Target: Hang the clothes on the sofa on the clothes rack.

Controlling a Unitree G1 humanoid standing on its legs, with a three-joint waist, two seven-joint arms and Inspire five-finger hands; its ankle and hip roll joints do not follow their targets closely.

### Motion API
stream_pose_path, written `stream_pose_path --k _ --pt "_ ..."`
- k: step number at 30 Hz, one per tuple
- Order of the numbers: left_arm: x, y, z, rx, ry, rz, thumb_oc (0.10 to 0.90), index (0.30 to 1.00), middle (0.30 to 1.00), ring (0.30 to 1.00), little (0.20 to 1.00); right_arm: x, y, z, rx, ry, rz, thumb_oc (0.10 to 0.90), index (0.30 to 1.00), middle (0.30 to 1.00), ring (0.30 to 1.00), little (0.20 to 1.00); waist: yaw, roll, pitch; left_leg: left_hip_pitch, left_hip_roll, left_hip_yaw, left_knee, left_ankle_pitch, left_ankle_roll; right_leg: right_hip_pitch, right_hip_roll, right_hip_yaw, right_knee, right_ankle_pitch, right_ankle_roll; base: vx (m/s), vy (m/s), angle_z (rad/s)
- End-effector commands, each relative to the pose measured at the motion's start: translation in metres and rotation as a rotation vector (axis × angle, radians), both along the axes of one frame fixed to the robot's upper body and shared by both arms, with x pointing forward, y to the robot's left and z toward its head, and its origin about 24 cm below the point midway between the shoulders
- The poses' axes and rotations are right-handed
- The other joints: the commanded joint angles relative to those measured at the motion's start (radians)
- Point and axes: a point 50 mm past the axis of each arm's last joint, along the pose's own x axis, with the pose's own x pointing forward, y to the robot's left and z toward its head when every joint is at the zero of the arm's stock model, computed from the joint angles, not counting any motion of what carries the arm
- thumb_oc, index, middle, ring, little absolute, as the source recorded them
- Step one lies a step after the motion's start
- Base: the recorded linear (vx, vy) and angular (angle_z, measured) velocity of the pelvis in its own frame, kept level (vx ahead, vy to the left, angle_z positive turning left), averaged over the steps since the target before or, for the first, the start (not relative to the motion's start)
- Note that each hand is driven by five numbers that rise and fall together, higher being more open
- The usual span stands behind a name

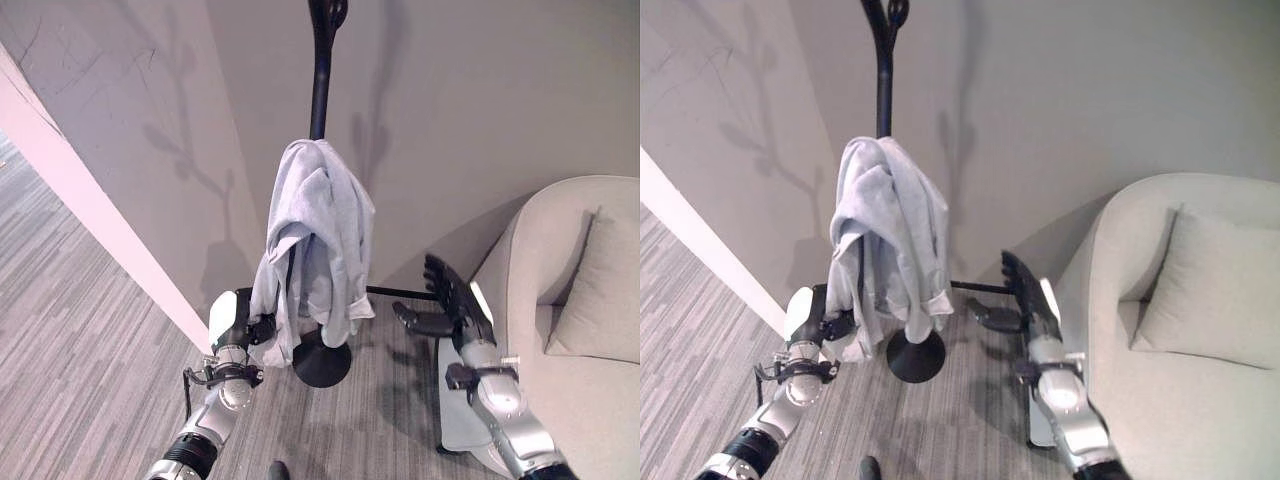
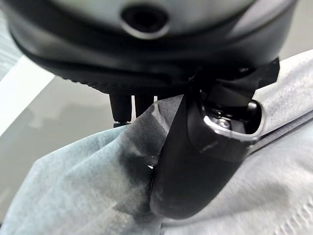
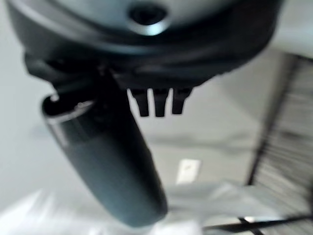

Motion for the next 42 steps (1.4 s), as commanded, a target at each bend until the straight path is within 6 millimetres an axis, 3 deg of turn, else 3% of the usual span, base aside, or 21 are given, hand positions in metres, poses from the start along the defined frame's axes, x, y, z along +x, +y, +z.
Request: stream_pose_path --k 1,5,9,10,12,13,32,33,36,37,38,39,40,42 --pt "-0.032 0.028 -0.037 0.032 0.220 0.077 0.400 0.300 0.300 0.300 0.300 0.023 -0.002 0.034 0.235 -0.275 -0.077 0.800 0.900 0.900 0.900 0.900 0.028 -0.018 -0.030 0.067 0.113 0.020 0.011 -0.099 -0.079 -0.058 -0.061 -0.011 0.027 0.112 0.044 0.00 -0.008 -0.10" --pt "-0.036 0.028 -0.041 0.016 0.233 0.097 0.400 0.300 0.300 0.300 0.300 0.012 0.001 0.009 0.221 -0.152 -0.080 0.800 0.900 0.900 0.900 0.900 0.023 -0.022 -0.038 0.075 0.116 0.020 0.011 -0.098 -0.083 -0.052 -0.059 -0.016 0.028 0.108 0.043 -0.01 -0.017 -0.09" --pt "-0.036 0.028 -0.041 0.016 0.233 0.097 0.400 0.300 0.300 0.300 0.300 0.012 0.001 0.009 0.221 -0.152 -0.080 0.800 0.900 0.900 0.900 0.900 0.022 -0.022 -0.038 0.075 0.116 0.020 0.011 -0.098 -0.083 -0.051 -0.059 -0.016 0.028 0.108 0.043 0.00 0.000 0.00" --pt "-0.033 0.026 -0.039 -0.057 0.217 0.130 0.400 0.300 0.300 0.300 0.300 0.008 0.006 -0.003 0.216 -0.093 -0.073 0.800 0.900 0.900 0.900 0.900 0.021 -0.022 -0.042 0.076 0.119 0.018 0.011 -0.096 -0.087 -0.049 -0.057 -0.020 0.029 0.104 0.040 0.00 0.000 0.00" --pt "-0.033 0.026 -0.039 -0.057 0.217 0.130 0.400 0.300 0.300 0.300 0.300 0.008 0.006 -0.003 0.216 -0.093 -0.072 0.800 0.900 0.900 0.900 0.900 0.020 -0.022 -0.042 0.076 0.119 0.017 0.011 -0.096 -0.087 -0.048 -0.057 -0.021 0.029 0.104 0.040 -0.01 -0.021 0.01" --pt "-0.026 0.020 -0.032 -0.415 0.135 0.267 0.800 0.900 0.900 0.900 0.900 -0.002 0.017 -0.036 0.228 0.073 -0.089 0.800 0.900 0.900 0.900 0.900 0.029 -0.023 -0.042 0.079 0.124 0.004 0.011 -0.089 -0.091 -0.038 -0.048 -0.026 0.029 0.091 0.031 -0.03 -0.042 0.05" --pt "-0.026 0.020 -0.032 -0.415 0.135 0.267 0.800 0.900 0.900 0.900 0.900 -0.002 0.018 -0.036 0.228 0.073 -0.089 0.800 0.900 0.900 0.900 0.900 0.028 -0.023 -0.044 0.075 0.124 0.003 0.011 -0.088 -0.091 -0.041 -0.048 -0.027 0.028 0.092 0.031 0.00 -0.006 0.03" --pt "-0.030 0.026 -0.025 -0.996 -0.055 0.524 0.800 0.900 0.900 0.900 0.900 -0.038 0.029 -0.088 0.280 0.360 -0.138 0.800 0.900 0.900 0.900 0.900 0.057 -0.026 -0.037 0.075 0.127 -0.030 0.011 -0.080 -0.095 -0.020 -0.033 -0.039 0.025 0.076 0.015 -0.01 -0.095 0.00" --pt "-0.044 0.035 -0.025 -1.180 -0.133 0.569 0.800 0.900 0.900 0.900 0.900 -0.070 0.023 -0.114 0.299 0.527 -0.200 0.800 0.900 0.900 0.900 0.900 0.078 -0.026 -0.037 0.069 0.127 -0.051 0.011 -0.075 -0.097 -0.005 -0.026 -0.054 0.022 0.068 0.010 0.00 -0.076 0.19" --pt "-0.061 0.054 -0.037 -1.488 -0.237 0.603 0.800 0.900 0.900 0.900 0.900 -0.114 0.015 -0.141 0.331 0.755 -0.288 0.800 0.900 0.900 0.900 0.900 0.113 -0.027 -0.029 0.067 0.128 -0.084 0.011 -0.072 -0.105 0.024 -0.018 -0.083 0.017 0.052 0.007 0.03 -0.100 0.58" --pt "-0.104 0.072 -0.079 -1.533 -0.200 0.983 0.800 0.900 0.900 0.900 0.900 -0.141 0.014 -0.151 0.411 0.864 -0.396 0.800 0.900 0.900 0.900 0.900 0.119 -0.025 -0.035 0.067 0.128 -0.092 0.011 -0.074 -0.108 0.030 -0.015 -0.089 0.014 0.048 0.004 0.02 -0.085 0.73" --pt "-0.104 0.072 -0.079 -1.534 -0.201 0.981 0.800 0.900 0.900 0.900 0.900 -0.141 0.014 -0.151 0.411 0.862 -0.395 0.800 0.900 0.900 0.900 0.900 0.119 -0.026 -0.036 0.065 0.128 -0.092 0.011 -0.073 -0.108 0.028 -0.015 -0.089 0.014 0.049 0.004 0.06 -0.016 0.65" --pt "-0.191 0.080 -0.113 -1.322 0.100 1.326 0.800 0.900 0.900 0.900 0.900 -0.173 0.011 -0.157 0.475 0.986 -0.508 0.800 0.900 0.900 0.900 0.900 0.118 -0.020 -0.044 0.070 0.125 -0.095 0.011 -0.077 -0.106 0.032 -0.016 -0.091 0.014 0.047 0.001 0.04 0.011 0.50" --pt "-0.210 0.077 -0.117 -1.262 0.202 1.346 0.800 0.900 0.900 0.900 0.900 -0.179 0.010 -0.157 0.484 1.003 -0.537 0.800 0.900 0.900 0.900 0.900 0.115 -0.020 -0.046 0.068 0.123 -0.095 0.011 -0.077 -0.105 0.029 -0.018 -0.093 0.014 0.050 0.001 0.03 0.014 -0.09"
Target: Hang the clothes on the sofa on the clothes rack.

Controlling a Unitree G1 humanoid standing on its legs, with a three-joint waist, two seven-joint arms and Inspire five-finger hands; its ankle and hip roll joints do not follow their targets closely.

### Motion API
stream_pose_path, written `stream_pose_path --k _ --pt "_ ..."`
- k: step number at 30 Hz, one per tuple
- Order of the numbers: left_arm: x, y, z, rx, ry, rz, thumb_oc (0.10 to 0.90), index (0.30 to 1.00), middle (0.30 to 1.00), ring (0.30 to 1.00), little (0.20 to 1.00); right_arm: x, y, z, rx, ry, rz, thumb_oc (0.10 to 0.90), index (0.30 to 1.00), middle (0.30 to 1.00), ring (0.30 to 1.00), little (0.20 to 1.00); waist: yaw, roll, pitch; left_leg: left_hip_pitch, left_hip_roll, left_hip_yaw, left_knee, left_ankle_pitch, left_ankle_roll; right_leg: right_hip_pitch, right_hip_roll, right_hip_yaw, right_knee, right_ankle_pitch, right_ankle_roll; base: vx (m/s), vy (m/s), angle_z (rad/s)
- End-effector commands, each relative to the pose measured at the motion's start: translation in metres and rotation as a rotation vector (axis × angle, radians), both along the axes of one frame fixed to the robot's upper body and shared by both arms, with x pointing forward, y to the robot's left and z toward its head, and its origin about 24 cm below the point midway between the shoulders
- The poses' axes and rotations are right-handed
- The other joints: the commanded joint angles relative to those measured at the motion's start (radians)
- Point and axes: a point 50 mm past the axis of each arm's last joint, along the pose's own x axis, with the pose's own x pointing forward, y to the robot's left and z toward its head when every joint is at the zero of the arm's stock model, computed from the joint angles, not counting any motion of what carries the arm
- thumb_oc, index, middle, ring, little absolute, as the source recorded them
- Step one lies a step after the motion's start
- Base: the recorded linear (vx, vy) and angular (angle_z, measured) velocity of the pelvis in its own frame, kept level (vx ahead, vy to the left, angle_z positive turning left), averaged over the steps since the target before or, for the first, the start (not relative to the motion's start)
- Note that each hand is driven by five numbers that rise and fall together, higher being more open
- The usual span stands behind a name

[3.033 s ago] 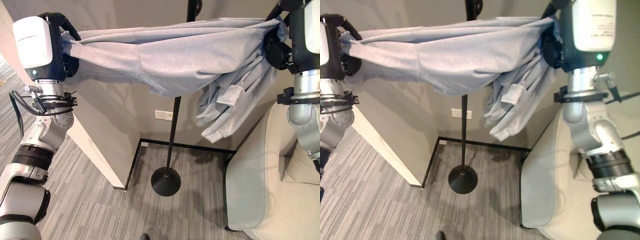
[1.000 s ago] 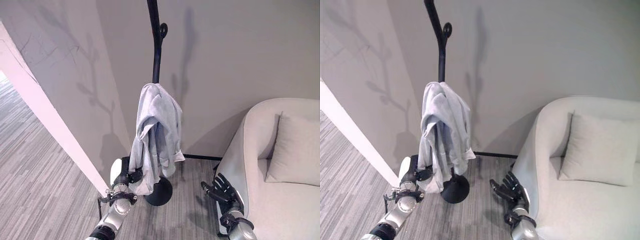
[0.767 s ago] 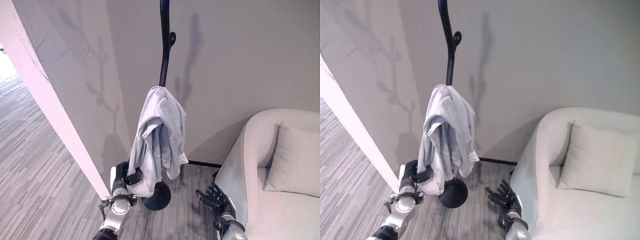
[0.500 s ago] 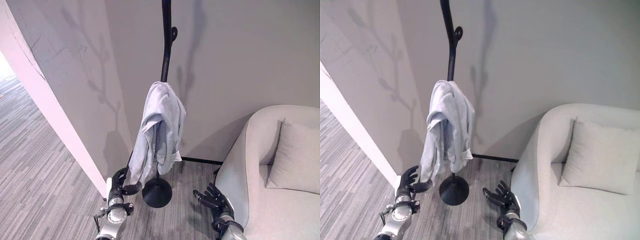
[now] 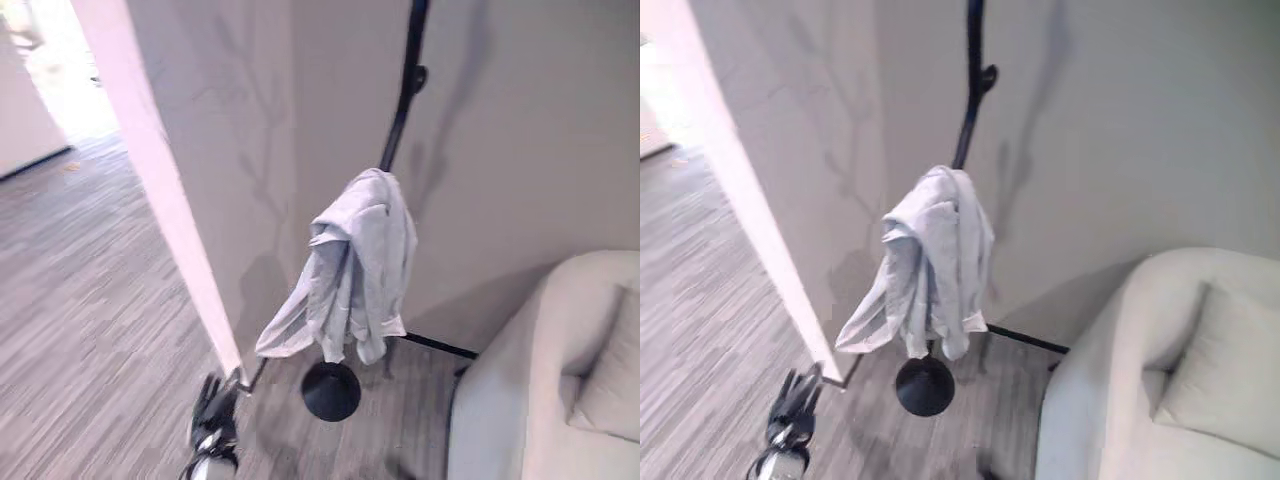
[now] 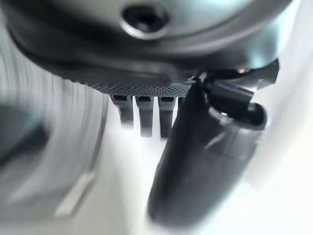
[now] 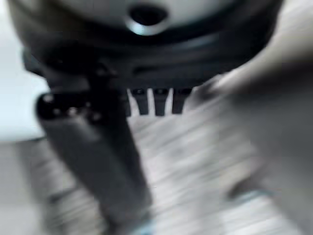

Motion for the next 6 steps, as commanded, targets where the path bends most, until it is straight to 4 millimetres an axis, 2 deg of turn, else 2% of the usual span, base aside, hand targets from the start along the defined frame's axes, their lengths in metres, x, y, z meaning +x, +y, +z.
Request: stream_pose_path --k 1,3,6 --pt "-0.025 0.004 -0.002 0.018 0.090 -0.119 0.800 0.900 0.900 0.900 0.900 0.015 -0.012 0.003 -0.016 -0.062 -0.008 0.800 0.900 0.900 0.900 0.900 0.022 0.013 -0.008 0.043 0.120 0.007 0.010 -0.058 -0.077 -0.062 -0.041 -0.003 0.000 0.111 0.012 0.02 0.015 -0.13" --pt "-0.036 -0.003 -0.005 -0.010 0.144 -0.163 0.800 0.900 0.900 0.900 0.900 0.006 -0.014 0.003 -0.008 -0.028 -0.050 0.800 0.900 0.900 0.900 0.900 0.018 0.014 -0.012 0.042 0.118 0.007 0.010 -0.059 -0.076 -0.065 -0.042 -0.005 -0.001 0.114 0.013 0.02 0.021 0.15" --pt "-0.028 -0.002 -0.004 0.008 0.140 -0.242 0.800 0.900 0.900 0.900 0.900 0.005 -0.014 0.003 -0.007 -0.018 -0.020 0.800 0.900 0.900 0.900 0.900 0.015 0.014 -0.014 0.039 0.118 0.006 0.010 -0.058 -0.075 -0.067 -0.042 -0.007 0.000 0.115 0.013 0.01 0.009 0.11"
